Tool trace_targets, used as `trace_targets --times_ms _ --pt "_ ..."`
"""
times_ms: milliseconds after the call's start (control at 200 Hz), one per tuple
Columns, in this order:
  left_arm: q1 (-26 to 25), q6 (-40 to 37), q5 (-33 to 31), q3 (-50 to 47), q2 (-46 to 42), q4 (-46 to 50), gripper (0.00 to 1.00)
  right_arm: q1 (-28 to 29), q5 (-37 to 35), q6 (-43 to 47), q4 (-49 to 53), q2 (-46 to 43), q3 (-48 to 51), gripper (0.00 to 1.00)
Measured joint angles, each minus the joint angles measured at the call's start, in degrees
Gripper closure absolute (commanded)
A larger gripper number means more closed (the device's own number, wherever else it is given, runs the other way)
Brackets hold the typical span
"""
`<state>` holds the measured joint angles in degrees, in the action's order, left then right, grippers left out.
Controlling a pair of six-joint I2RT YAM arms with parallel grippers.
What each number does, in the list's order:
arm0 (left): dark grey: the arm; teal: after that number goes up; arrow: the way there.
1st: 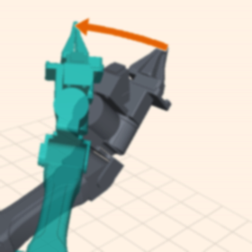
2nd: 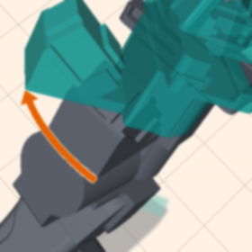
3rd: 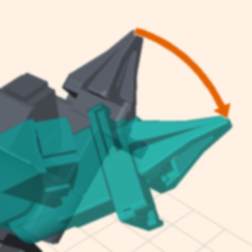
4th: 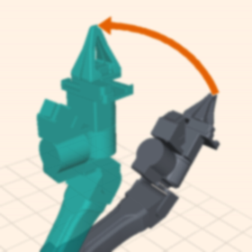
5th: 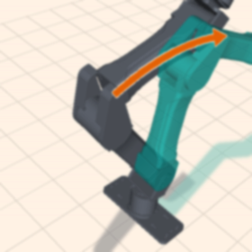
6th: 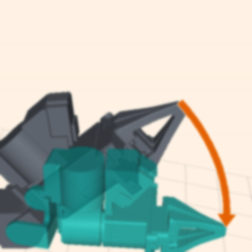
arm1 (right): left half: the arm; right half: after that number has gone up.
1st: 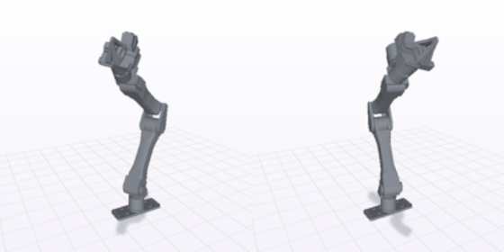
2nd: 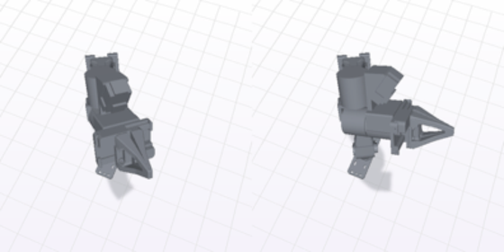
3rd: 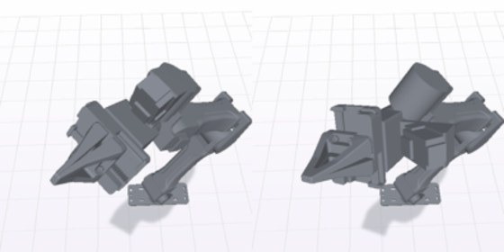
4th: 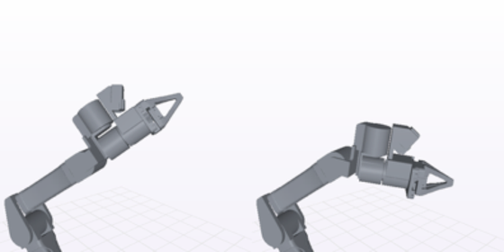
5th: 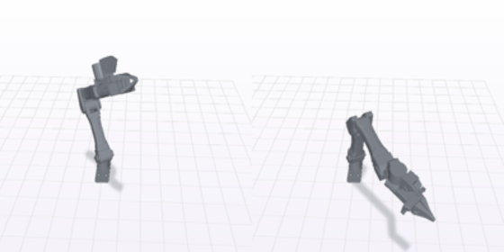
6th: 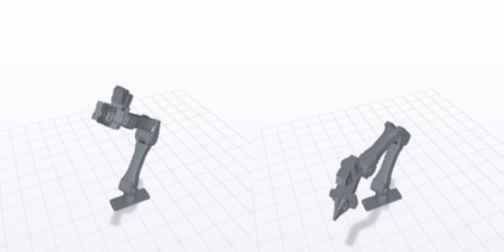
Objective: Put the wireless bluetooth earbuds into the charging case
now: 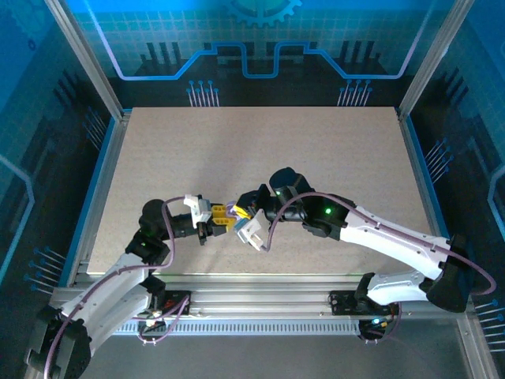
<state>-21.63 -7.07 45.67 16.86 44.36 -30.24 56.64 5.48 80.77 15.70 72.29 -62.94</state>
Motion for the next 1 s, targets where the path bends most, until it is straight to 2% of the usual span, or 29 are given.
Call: trace_targets --times_ms 230,565,1001 --pt "-1.3 -4.3 -1.7 -0.1 -1.6 0.4 0.88 -0.1 1.0 -4.1 0.1 -0.6 0.0 0.84" --pt "-3.3 -14.0 -5.2 -0.2 -1.7 2.8 0.89 0.5 -1.0 -2.7 0.1 -0.4 0.8 0.84" --pt "-4.1 -17.1 -6.1 -0.7 -2.9 3.4 0.89 2.6 -4.2 -1.2 -2.7 -3.0 4.2 0.85"
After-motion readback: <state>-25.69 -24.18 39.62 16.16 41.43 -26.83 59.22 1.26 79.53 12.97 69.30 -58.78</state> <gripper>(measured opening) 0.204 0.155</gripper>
